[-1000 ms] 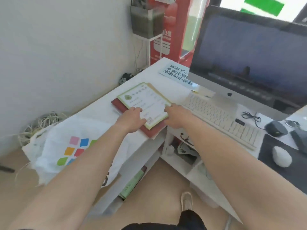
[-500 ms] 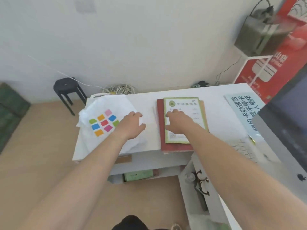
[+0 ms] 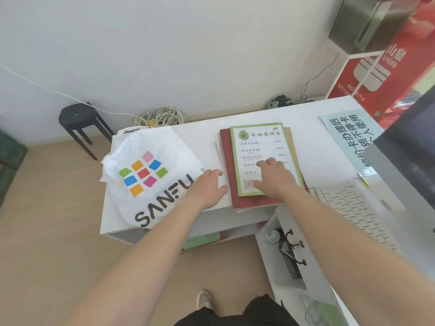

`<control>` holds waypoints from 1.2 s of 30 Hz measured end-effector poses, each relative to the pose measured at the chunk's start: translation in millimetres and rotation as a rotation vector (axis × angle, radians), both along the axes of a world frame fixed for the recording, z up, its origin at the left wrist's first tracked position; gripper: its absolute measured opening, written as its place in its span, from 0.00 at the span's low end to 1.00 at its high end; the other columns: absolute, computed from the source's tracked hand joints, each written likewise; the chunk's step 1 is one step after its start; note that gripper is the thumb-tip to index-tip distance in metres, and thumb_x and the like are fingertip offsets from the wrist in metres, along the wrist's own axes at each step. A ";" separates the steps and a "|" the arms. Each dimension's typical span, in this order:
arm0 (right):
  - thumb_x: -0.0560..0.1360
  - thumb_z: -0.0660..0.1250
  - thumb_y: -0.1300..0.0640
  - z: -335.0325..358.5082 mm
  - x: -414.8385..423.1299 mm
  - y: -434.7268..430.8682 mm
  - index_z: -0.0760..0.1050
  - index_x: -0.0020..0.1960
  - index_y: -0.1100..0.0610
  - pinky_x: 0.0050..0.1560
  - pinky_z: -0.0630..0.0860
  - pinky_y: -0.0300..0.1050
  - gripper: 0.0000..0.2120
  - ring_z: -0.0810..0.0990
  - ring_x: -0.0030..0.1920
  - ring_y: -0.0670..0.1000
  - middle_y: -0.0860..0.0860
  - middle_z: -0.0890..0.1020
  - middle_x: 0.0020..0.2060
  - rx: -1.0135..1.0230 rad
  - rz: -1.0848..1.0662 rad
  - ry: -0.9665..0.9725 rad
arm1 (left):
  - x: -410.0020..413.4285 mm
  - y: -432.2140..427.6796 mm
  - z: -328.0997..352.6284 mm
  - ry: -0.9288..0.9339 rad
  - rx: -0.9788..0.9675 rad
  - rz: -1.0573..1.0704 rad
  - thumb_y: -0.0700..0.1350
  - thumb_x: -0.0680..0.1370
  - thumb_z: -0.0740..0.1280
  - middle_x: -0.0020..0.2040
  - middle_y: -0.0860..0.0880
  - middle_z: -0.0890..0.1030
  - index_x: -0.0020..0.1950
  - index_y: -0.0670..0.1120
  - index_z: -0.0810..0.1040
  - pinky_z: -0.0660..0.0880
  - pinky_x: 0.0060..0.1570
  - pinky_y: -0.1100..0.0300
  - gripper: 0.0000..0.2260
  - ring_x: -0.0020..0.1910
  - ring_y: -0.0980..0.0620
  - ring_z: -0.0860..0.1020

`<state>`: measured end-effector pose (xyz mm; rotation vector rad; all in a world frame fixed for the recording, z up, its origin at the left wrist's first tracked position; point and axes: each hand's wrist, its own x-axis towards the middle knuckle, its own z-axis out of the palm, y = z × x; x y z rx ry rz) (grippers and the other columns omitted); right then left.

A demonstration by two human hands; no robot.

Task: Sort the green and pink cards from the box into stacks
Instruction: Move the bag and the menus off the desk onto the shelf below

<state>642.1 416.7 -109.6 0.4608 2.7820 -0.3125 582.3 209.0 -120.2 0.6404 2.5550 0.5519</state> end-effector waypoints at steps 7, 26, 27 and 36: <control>0.80 0.62 0.45 -22.7 6.6 74.6 0.58 0.78 0.55 0.63 0.70 0.58 0.31 0.59 0.74 0.61 0.58 0.59 0.77 -0.003 -0.251 -0.044 | 2.9 82.6 -30.1 -0.121 -0.017 0.164 0.54 0.79 0.64 0.68 0.41 0.69 0.73 0.42 0.60 0.71 0.57 0.48 0.29 0.66 0.39 0.69; 0.75 0.62 0.35 -76.0 14.3 66.4 0.46 0.80 0.57 0.56 0.73 0.56 0.46 0.70 0.61 0.64 0.60 0.68 0.68 -0.170 -0.311 0.022 | 55.8 97.1 -62.1 -0.093 0.063 0.638 0.51 0.76 0.67 0.74 0.43 0.62 0.78 0.48 0.56 0.65 0.65 0.49 0.34 0.67 0.39 0.66; 0.75 0.61 0.33 -77.5 20.9 63.8 0.46 0.80 0.57 0.57 0.73 0.56 0.46 0.71 0.61 0.64 0.60 0.68 0.68 -0.147 -0.291 0.022 | 62.6 88.9 -63.2 -0.087 0.092 0.660 0.51 0.76 0.68 0.74 0.44 0.63 0.78 0.47 0.59 0.64 0.67 0.50 0.33 0.68 0.40 0.66; 0.73 0.63 0.30 -79.3 28.6 64.1 0.46 0.80 0.53 0.57 0.73 0.58 0.47 0.70 0.62 0.64 0.59 0.67 0.67 -0.164 -0.282 0.016 | 85.1 51.5 -72.4 -0.437 0.396 1.151 0.57 0.70 0.78 0.68 0.47 0.68 0.74 0.41 0.59 0.68 0.54 0.57 0.43 0.58 0.48 0.73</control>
